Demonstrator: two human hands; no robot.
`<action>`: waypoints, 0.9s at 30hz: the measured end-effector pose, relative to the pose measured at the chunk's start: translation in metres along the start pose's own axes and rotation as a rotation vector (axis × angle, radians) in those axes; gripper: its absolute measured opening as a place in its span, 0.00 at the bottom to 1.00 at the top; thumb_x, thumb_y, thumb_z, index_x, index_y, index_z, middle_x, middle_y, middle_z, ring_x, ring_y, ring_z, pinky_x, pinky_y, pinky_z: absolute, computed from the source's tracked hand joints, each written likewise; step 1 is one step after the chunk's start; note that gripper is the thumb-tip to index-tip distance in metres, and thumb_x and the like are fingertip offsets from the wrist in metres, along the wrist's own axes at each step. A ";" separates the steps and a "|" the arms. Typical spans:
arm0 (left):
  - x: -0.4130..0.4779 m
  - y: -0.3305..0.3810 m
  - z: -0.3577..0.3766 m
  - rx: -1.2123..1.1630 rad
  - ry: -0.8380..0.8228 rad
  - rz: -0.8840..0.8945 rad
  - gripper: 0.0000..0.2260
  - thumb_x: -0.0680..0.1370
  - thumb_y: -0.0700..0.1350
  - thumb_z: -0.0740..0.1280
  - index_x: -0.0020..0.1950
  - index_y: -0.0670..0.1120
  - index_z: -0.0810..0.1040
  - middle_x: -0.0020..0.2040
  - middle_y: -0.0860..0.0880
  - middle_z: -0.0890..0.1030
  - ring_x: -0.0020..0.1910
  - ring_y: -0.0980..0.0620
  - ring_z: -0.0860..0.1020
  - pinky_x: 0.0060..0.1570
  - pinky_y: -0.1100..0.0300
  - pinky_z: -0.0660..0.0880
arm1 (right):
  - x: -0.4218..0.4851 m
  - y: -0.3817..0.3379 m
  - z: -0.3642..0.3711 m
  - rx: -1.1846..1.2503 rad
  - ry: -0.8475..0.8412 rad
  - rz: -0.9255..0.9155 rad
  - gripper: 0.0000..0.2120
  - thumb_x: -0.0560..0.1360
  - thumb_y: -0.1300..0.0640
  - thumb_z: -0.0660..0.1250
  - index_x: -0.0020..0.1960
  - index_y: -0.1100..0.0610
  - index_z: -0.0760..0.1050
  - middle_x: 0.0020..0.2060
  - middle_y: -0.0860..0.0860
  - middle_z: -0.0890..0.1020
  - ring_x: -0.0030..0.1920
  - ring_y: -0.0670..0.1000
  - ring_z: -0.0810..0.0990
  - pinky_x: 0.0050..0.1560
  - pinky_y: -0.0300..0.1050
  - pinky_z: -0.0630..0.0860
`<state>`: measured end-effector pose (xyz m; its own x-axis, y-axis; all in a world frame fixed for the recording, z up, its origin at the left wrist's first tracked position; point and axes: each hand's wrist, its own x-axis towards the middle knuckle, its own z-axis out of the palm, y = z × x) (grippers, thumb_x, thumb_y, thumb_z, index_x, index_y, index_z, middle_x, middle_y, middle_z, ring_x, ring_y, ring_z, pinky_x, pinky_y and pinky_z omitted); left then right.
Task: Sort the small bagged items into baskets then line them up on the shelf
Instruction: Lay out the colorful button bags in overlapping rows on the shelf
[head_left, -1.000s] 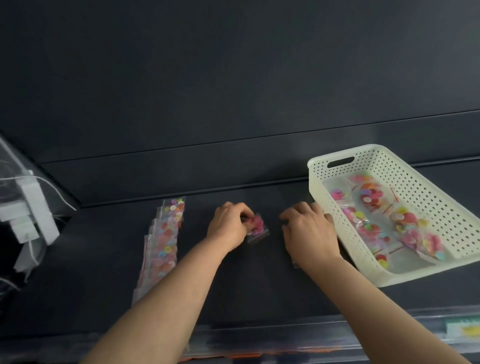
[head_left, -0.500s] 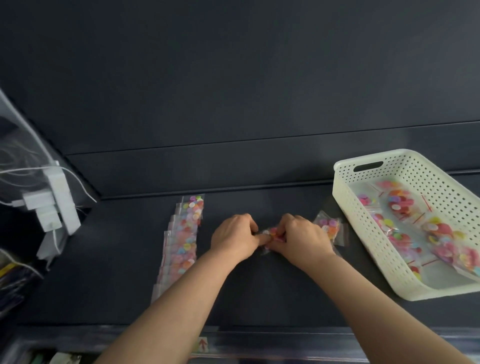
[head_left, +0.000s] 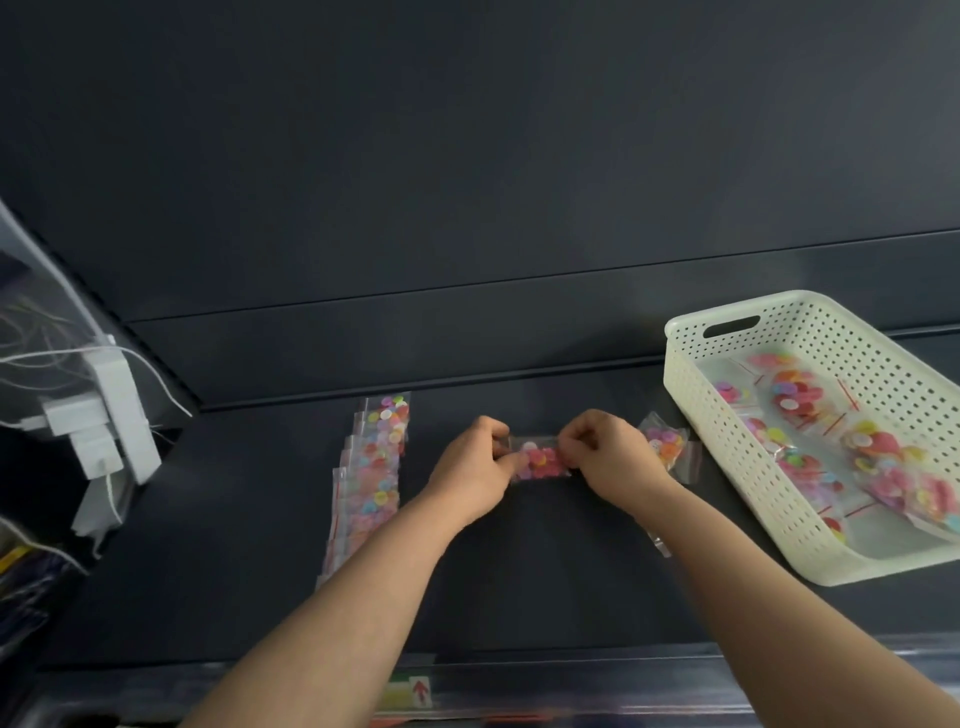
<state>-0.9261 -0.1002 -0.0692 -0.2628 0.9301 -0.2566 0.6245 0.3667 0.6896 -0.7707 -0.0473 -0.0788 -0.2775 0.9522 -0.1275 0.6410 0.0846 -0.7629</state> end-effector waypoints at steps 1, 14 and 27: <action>0.001 -0.001 -0.001 -0.088 -0.014 -0.032 0.13 0.78 0.47 0.70 0.60 0.48 0.73 0.54 0.51 0.80 0.54 0.52 0.78 0.55 0.55 0.75 | 0.001 -0.001 0.001 0.087 0.013 0.019 0.06 0.75 0.58 0.65 0.40 0.50 0.74 0.39 0.47 0.82 0.43 0.50 0.81 0.49 0.48 0.78; 0.045 -0.006 -0.017 -0.203 0.272 -0.122 0.11 0.75 0.45 0.72 0.55 0.48 0.75 0.44 0.52 0.81 0.46 0.51 0.82 0.50 0.53 0.79 | 0.030 -0.021 0.018 0.141 0.150 0.011 0.16 0.74 0.61 0.68 0.61 0.55 0.73 0.44 0.47 0.82 0.45 0.46 0.79 0.47 0.37 0.71; 0.065 -0.001 -0.016 0.239 0.356 -0.127 0.25 0.75 0.59 0.69 0.63 0.44 0.66 0.52 0.47 0.81 0.54 0.44 0.80 0.39 0.55 0.72 | 0.020 -0.015 0.008 -0.663 0.219 -0.250 0.11 0.76 0.55 0.63 0.56 0.47 0.79 0.54 0.47 0.79 0.56 0.53 0.74 0.49 0.48 0.68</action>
<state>-0.9560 -0.0406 -0.0757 -0.5588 0.8277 -0.0511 0.7127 0.5108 0.4808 -0.7914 -0.0321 -0.0752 -0.3670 0.9122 0.1820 0.8942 0.3999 -0.2012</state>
